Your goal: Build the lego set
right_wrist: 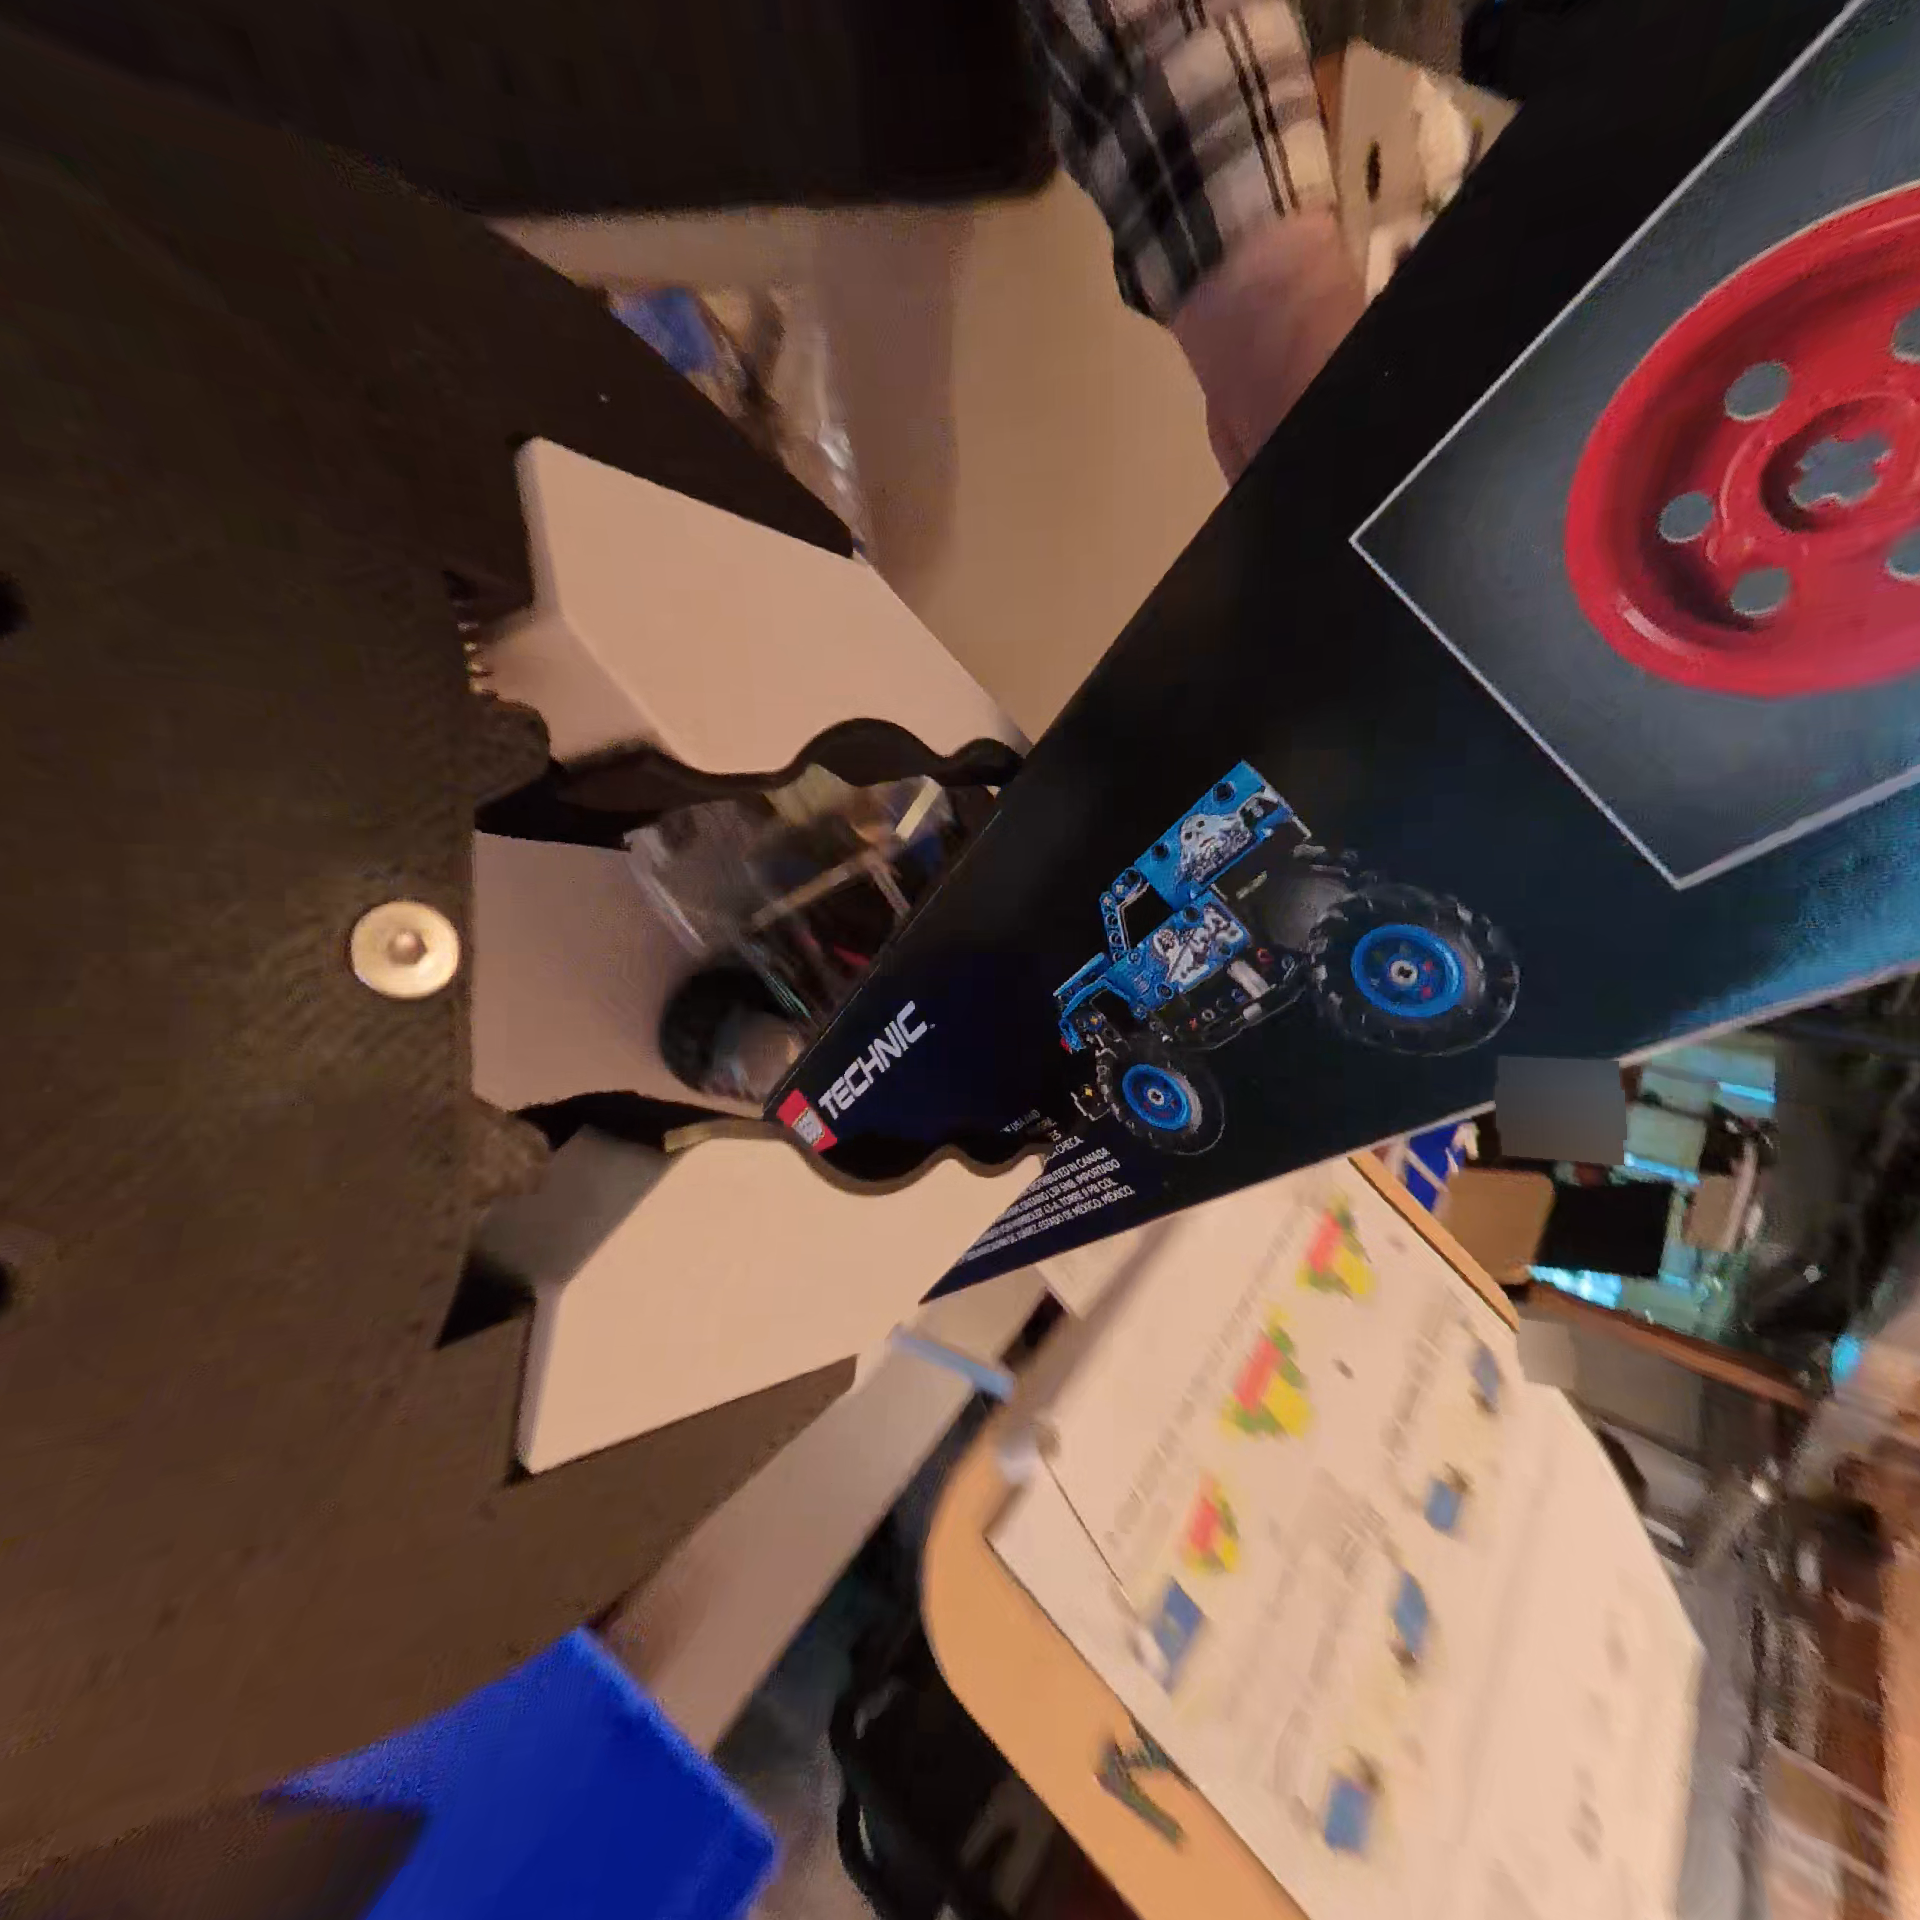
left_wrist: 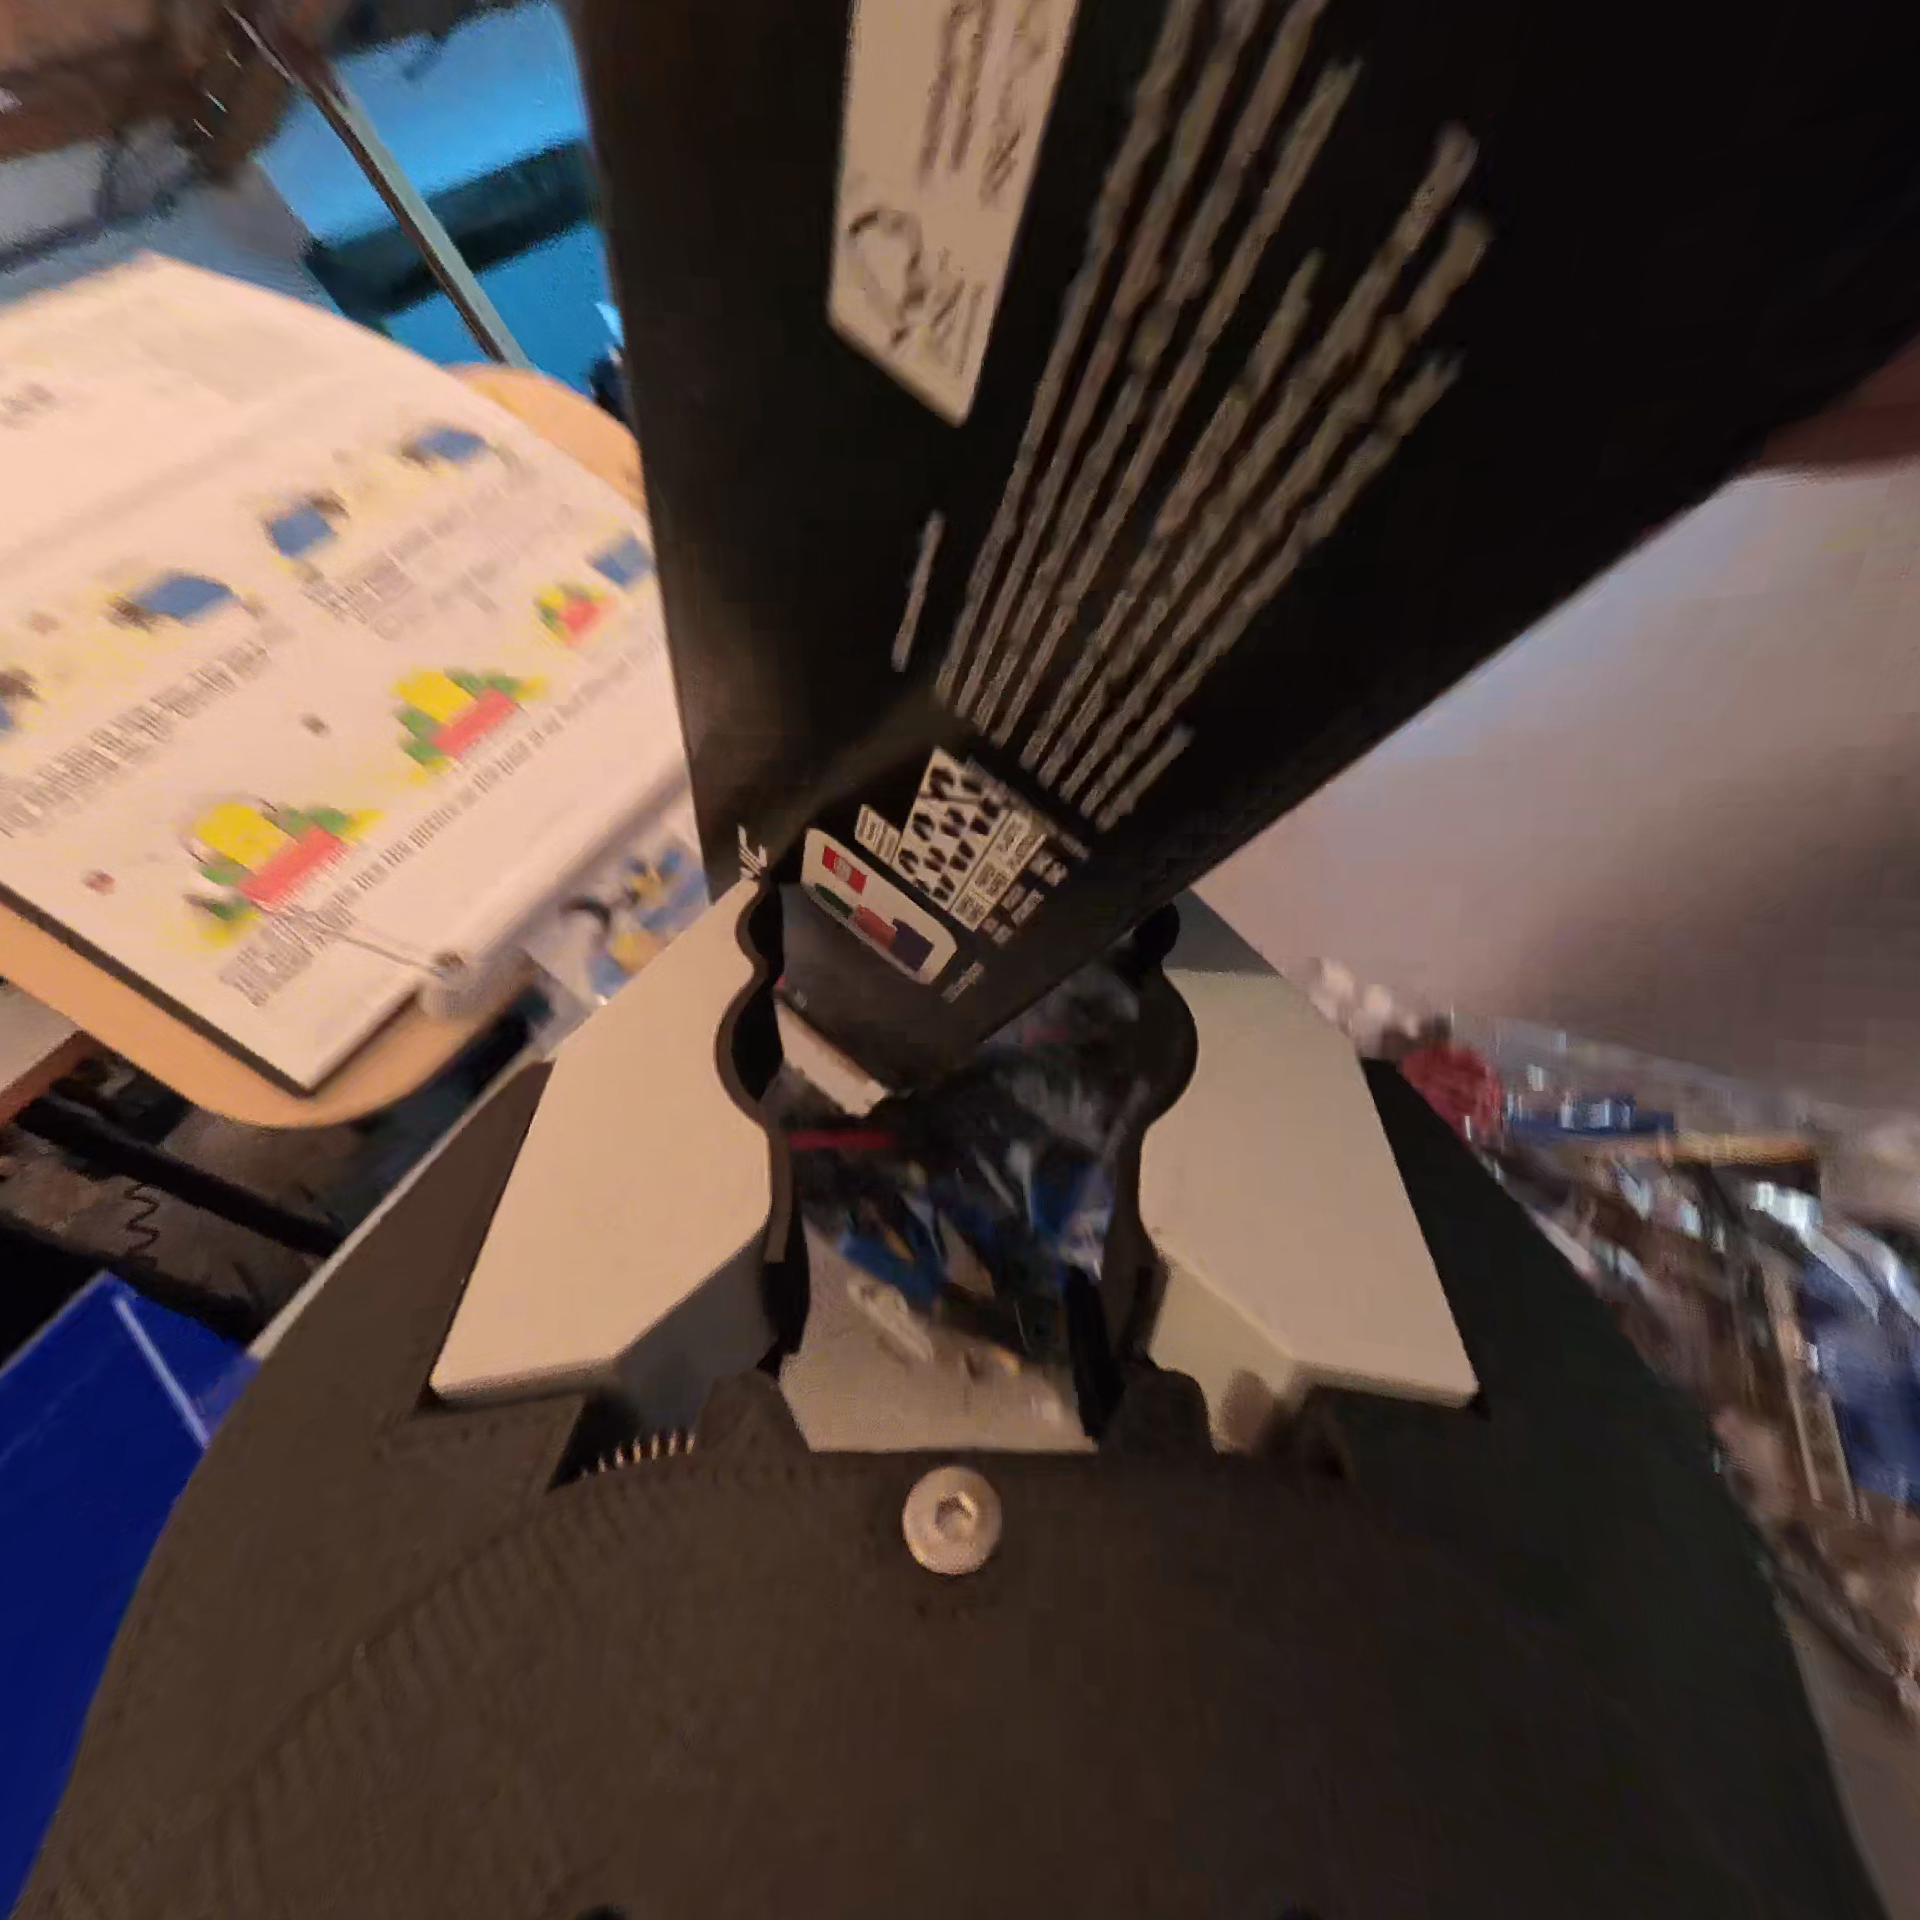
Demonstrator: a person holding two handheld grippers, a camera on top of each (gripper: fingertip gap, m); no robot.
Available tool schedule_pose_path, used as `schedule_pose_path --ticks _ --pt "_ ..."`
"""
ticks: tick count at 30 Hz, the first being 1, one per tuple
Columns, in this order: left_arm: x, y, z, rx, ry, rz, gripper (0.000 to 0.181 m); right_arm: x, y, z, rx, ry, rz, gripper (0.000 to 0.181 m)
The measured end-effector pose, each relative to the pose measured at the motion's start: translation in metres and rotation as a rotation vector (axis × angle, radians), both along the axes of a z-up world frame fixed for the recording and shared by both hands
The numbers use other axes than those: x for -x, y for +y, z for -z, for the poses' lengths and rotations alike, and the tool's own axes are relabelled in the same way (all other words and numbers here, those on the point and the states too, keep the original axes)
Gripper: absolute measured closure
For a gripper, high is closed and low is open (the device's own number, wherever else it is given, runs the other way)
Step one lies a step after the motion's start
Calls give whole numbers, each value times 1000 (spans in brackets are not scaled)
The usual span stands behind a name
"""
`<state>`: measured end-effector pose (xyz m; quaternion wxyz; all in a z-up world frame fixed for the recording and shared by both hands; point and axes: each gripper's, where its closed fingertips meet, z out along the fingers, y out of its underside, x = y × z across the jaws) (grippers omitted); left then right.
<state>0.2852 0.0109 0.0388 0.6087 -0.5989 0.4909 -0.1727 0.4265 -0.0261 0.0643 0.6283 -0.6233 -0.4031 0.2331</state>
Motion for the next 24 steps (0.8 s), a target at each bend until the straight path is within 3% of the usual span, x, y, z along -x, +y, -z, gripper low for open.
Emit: schedule_pose_path --ticks 2,6,9,11,14,19,21,24 --pt "3 -10 41 7 127 3 118 0 -15 36 65 -26 -42 114" --pt "13 -24 89 10 298 -13 124 -1 -45 104 211 -135 -158 112" --pt "35 -28 120 116 398 -54 126 -7 -64 132 319 -179 -211 112" --pt "58 -19 132 182 417 -151 128 -15 -66 141 410 -159 -208 115" --pt "64 -22 130 416 186 -135 129 -26 -56 143 568 -47 -156 112" --pt "36 -46 99 918 -366 193 100 -3 -57 134 767 201 -248 85" --pt "26 -47 104 1021 -412 238 87 6 -53 138 788 201 -212 84" --pt "7 -52 118 1079 -349 218 67 19 -44 145 792 172 -143 78"
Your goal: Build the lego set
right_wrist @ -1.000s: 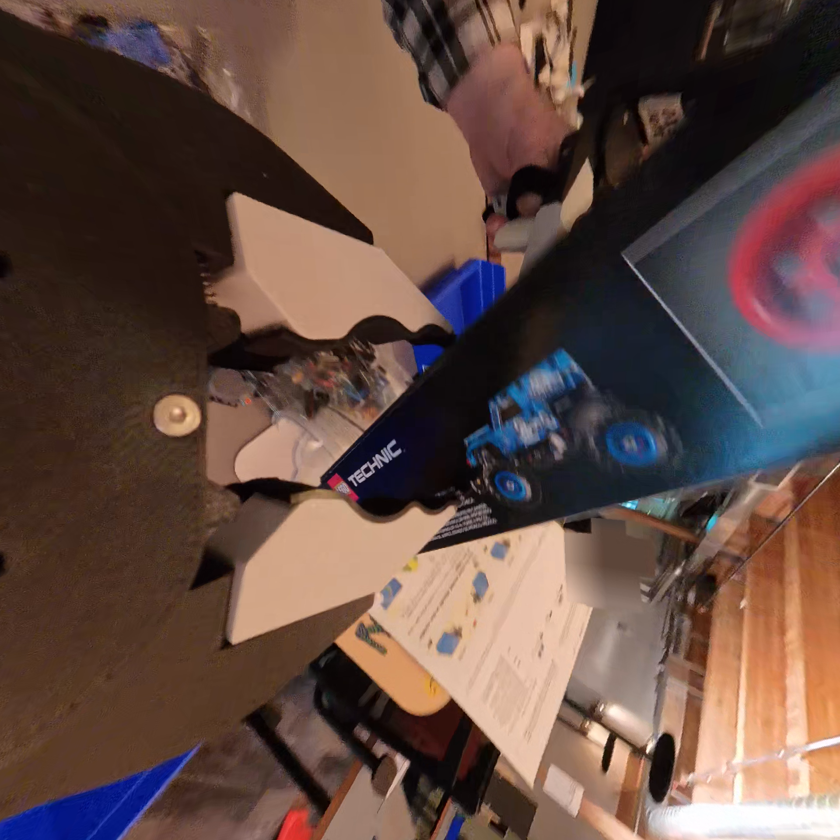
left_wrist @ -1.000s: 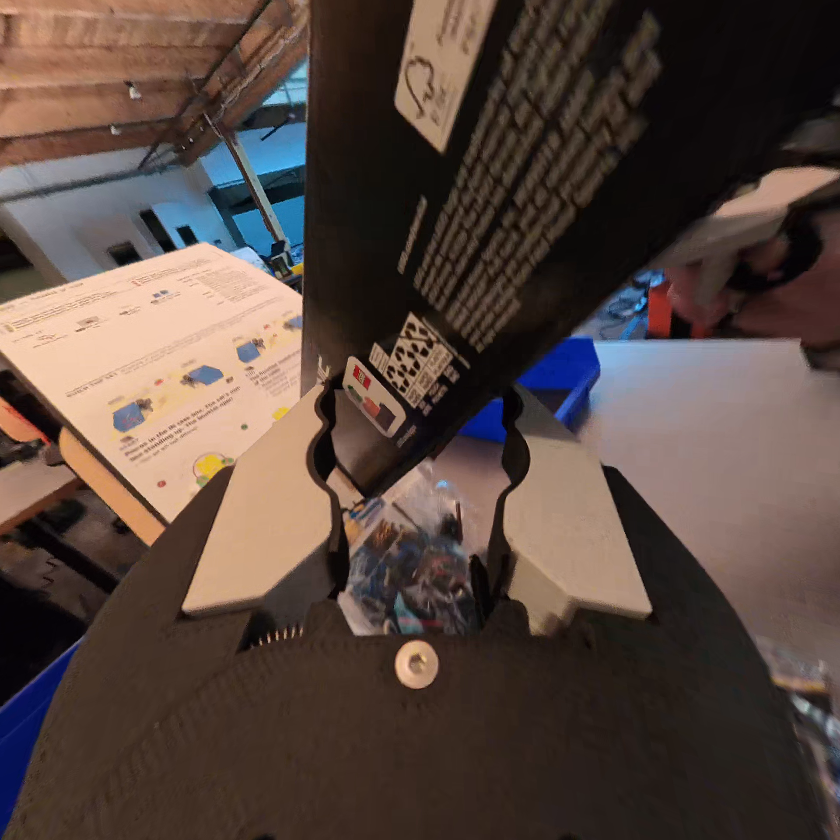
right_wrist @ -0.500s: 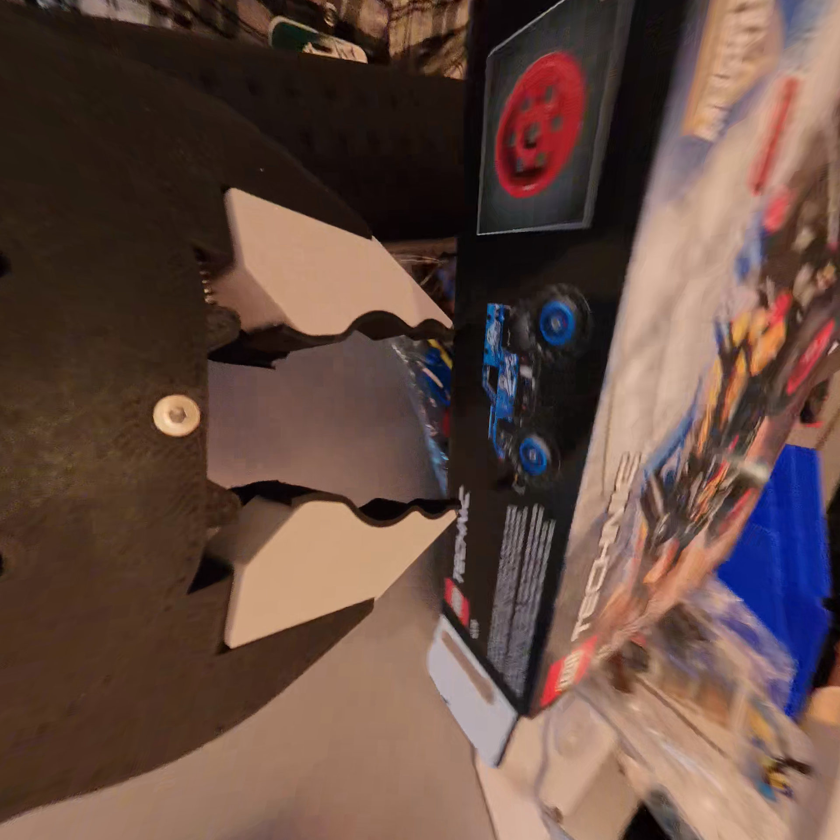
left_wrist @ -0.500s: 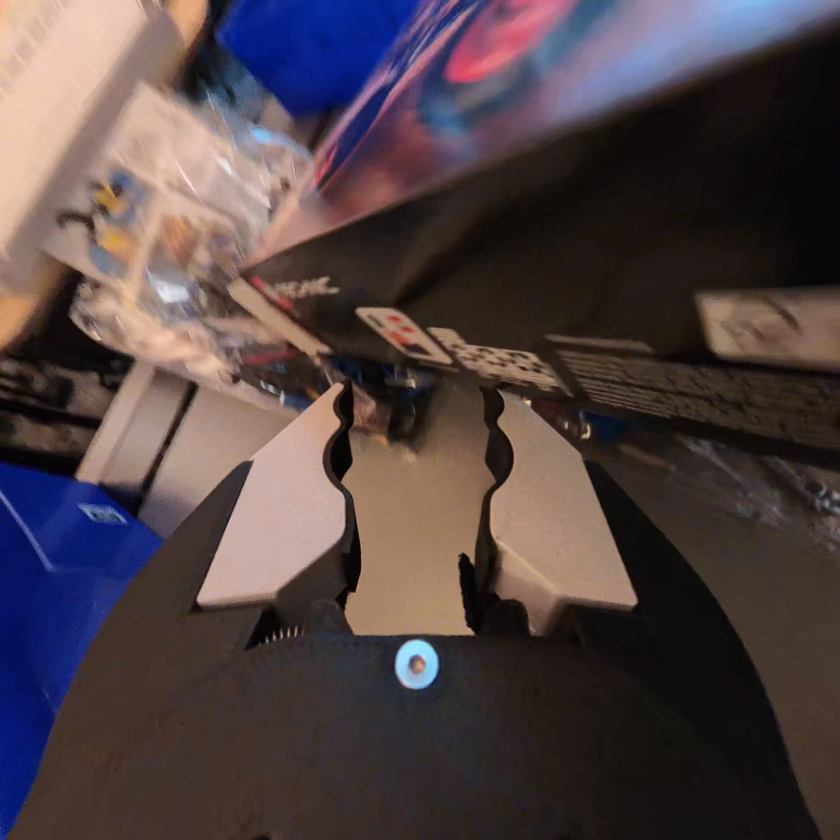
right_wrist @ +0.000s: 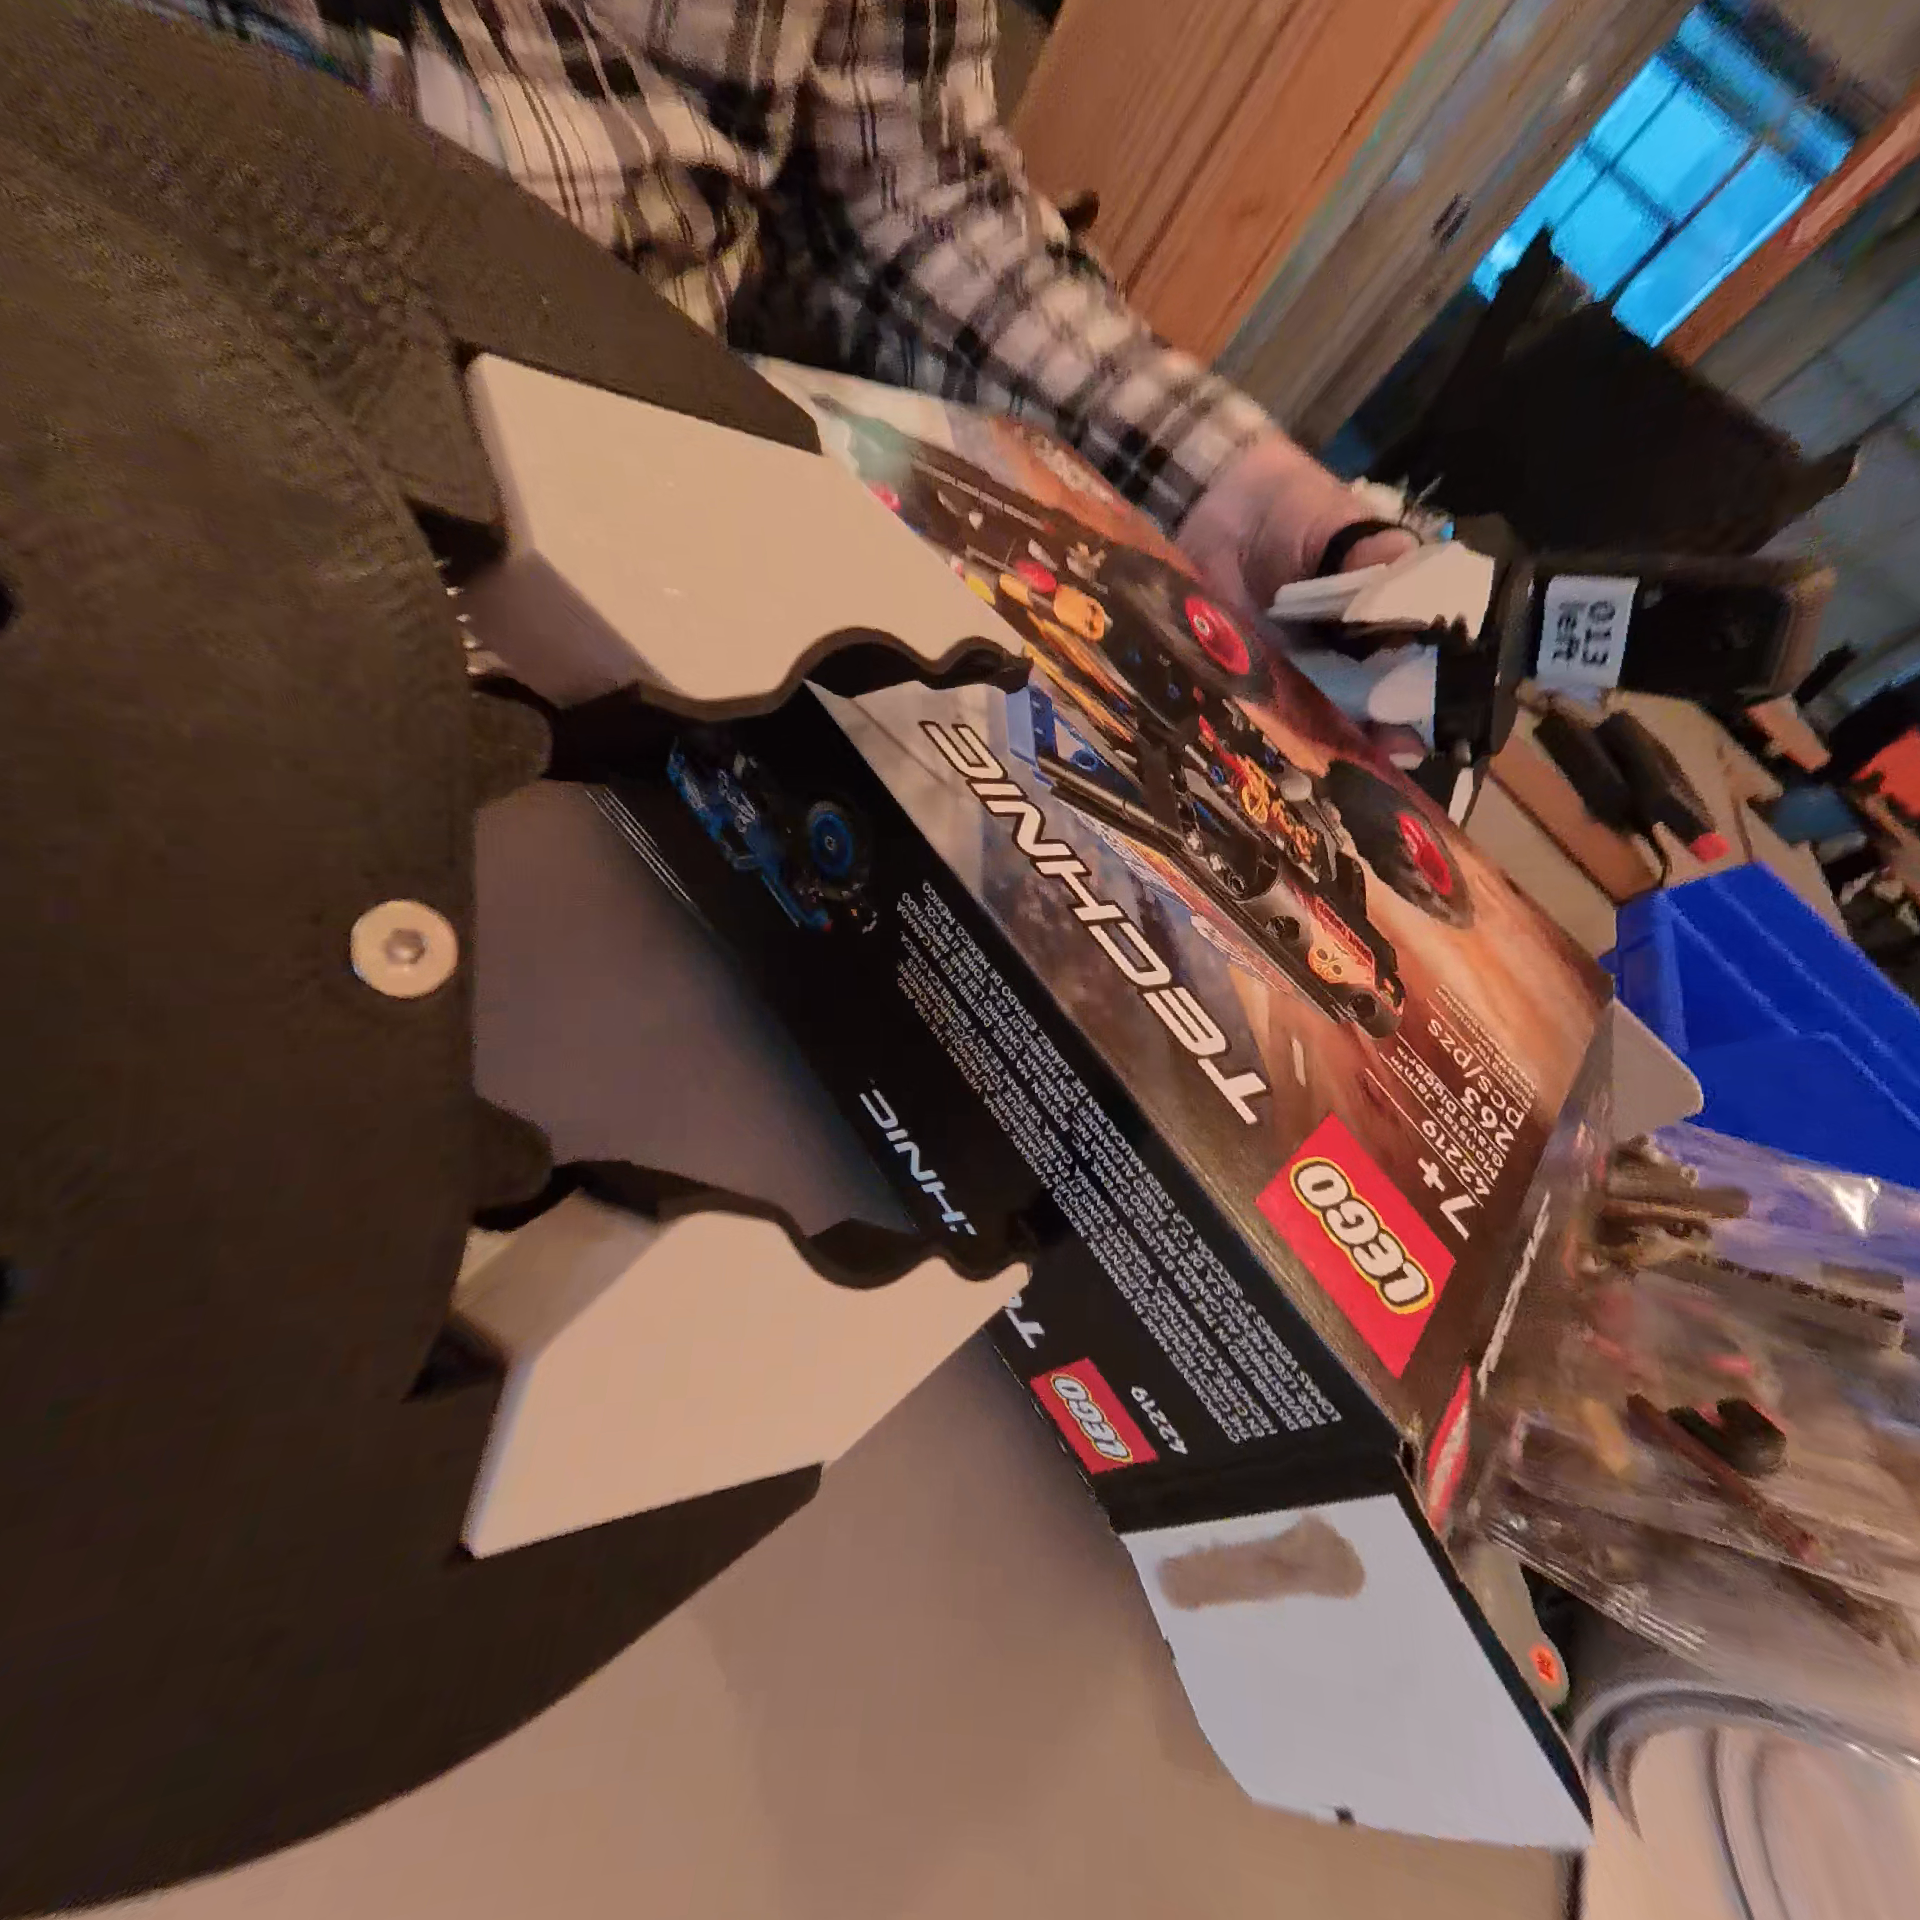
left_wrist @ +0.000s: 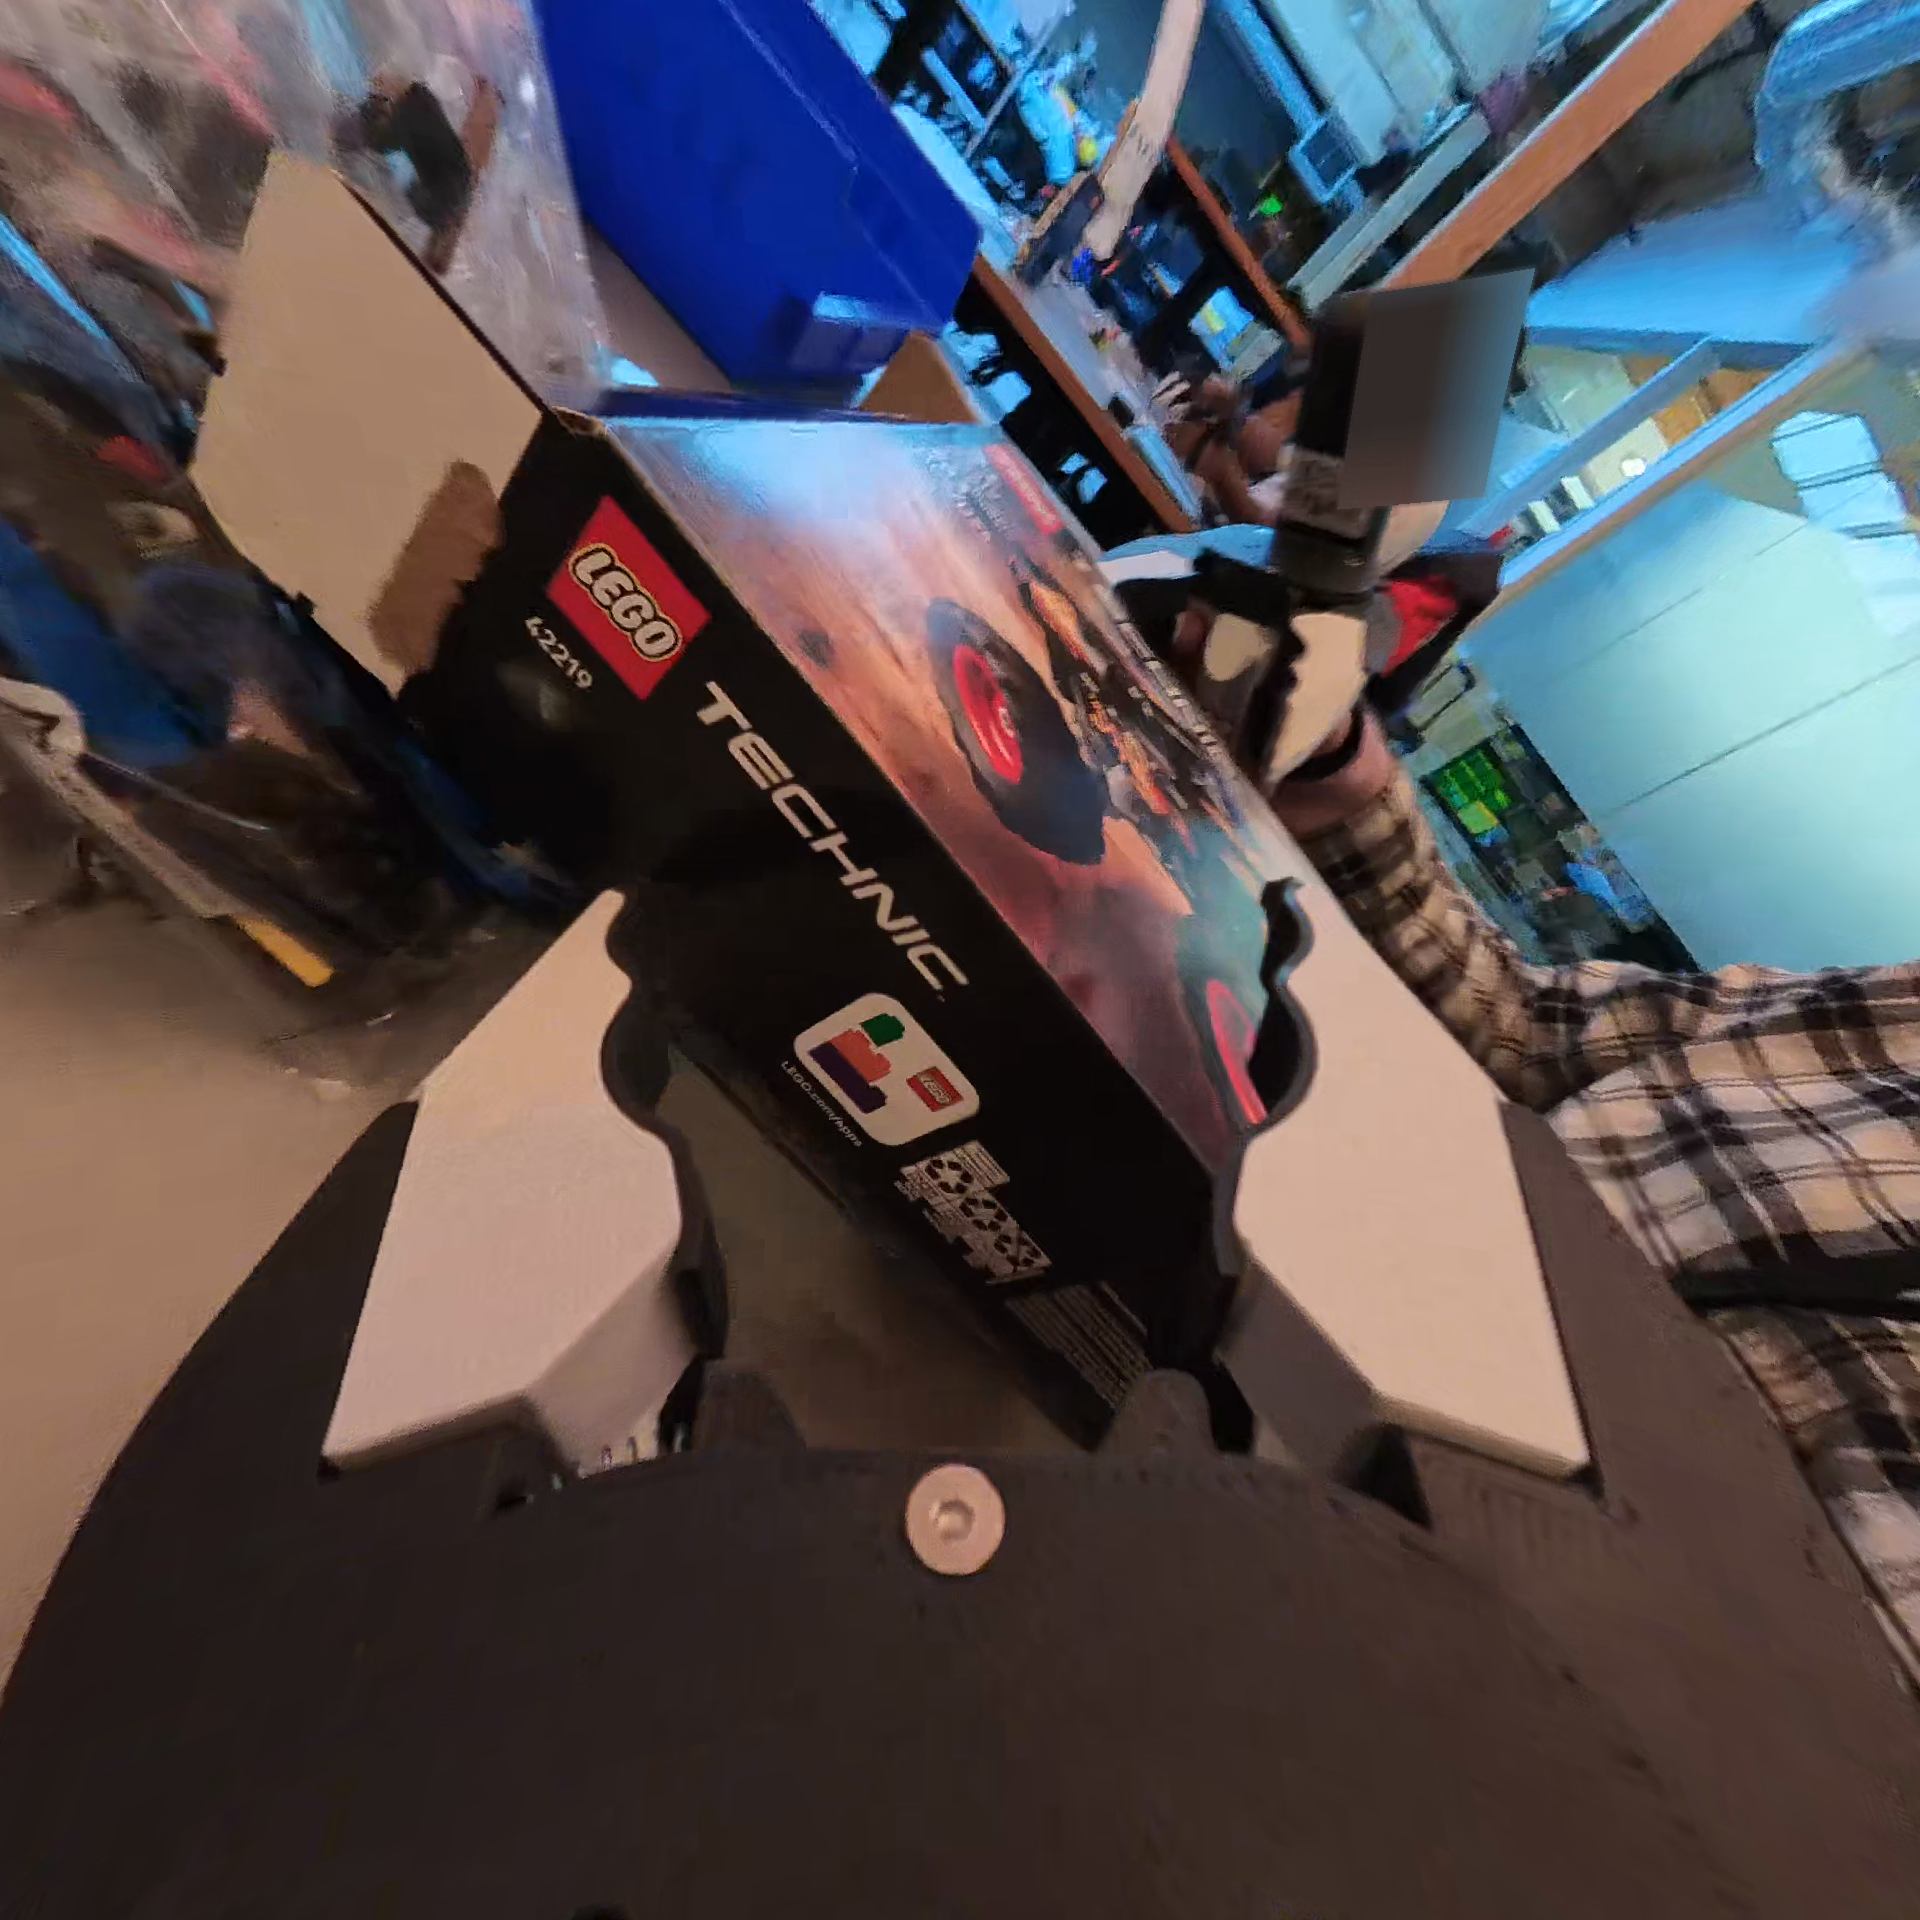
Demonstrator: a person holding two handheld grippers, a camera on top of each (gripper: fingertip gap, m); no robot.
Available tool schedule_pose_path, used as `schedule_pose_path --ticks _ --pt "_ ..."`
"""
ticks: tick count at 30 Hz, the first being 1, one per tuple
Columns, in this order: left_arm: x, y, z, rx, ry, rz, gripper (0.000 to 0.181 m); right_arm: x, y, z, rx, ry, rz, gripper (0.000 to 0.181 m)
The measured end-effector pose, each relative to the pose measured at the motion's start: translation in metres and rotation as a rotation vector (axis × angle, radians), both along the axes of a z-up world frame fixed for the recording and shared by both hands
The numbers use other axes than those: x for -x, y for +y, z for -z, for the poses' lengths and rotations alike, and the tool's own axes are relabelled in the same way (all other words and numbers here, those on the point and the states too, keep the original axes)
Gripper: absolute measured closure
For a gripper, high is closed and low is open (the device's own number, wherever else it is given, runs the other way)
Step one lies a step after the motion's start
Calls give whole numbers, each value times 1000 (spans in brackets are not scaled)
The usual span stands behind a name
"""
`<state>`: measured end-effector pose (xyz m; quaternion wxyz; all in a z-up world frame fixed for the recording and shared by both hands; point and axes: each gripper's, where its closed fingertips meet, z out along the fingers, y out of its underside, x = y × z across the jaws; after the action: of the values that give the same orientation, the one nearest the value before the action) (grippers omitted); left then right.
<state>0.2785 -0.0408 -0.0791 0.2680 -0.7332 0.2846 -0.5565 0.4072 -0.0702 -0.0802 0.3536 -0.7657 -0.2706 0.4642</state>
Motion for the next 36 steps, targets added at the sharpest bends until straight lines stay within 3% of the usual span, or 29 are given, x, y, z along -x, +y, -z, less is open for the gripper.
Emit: schedule_pose_path --ticks 2,4,7,11,14,17,19,22,25,29,32,36 --pt "4 3 -5 -5 7 -37 73 5 4 -6 -32 -30 25 82" --pt "18 7 -30 -54 -49 -115 80 13 2 -32 -85 16 23 92" --pt "54 4 -84 -218 -67 -224 94 41 -2 -70 -211 -32 -23 97" --pt "125 1 -161 -553 7 -451 114 104 3 -123 -436 -88 -104 103" --pt "168 -24 -211 -799 -7 -597 116 158 15 -145 -584 -128 -173 99" --pt "196 -40 -212 -860 21 -684 115 201 31 -144 -624 -123 -242 103" --pt "209 -42 -191 -856 66 -755 116 220 45 -136 -649 -110 -264 105" --pt "219 -53 -162 -848 69 -831 117 233 51 -117 -644 -128 -323 108" --pt "234 -65 -145 -825 139 -852 119 237 45 -121 -597 -110 -387 113" --pt "232 -67 -163 -850 187 -841 115 249 46 -138 -617 -165 -415 107" --pt "232 -64 -180 -767 130 -830 121 254 56 -151 -595 -215 -407 107" --pt "236 -48 -162 -729 261 -793 121 251 64 -149 -511 -237 -456 107"
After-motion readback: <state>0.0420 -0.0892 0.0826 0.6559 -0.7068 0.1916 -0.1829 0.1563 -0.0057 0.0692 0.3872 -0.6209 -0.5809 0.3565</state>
